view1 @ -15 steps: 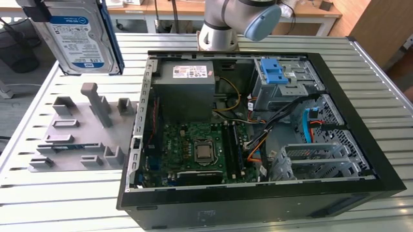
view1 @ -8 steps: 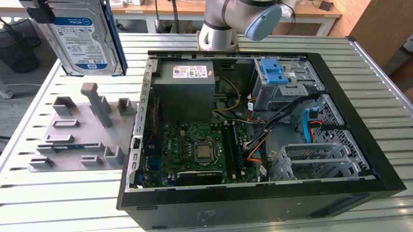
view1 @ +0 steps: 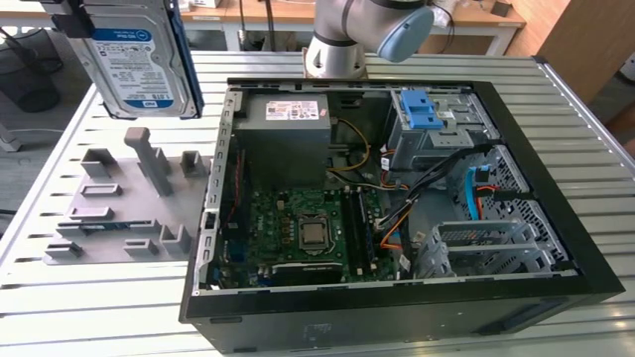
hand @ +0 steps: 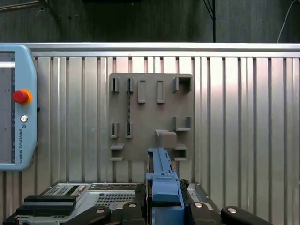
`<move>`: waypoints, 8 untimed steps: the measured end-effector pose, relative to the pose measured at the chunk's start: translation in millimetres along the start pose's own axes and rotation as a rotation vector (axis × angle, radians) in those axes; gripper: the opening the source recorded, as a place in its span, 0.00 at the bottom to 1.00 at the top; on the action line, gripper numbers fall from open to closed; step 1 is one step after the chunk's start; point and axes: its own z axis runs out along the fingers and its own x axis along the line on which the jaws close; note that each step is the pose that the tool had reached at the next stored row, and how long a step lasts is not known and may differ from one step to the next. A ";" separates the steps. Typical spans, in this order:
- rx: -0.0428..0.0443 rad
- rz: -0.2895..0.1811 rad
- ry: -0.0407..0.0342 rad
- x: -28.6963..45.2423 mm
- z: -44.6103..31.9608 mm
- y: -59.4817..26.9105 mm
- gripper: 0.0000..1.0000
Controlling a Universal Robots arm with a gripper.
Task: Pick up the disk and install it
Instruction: 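Pick up the disk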
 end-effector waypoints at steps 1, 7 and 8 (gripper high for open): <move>0.0001 0.000 -0.0001 0.7 0.1 -1.1 0.36; 0.0000 0.000 0.0000 3.5 0.0 -6.8 0.36; 0.0000 0.000 0.0000 4.0 0.0 -7.7 0.36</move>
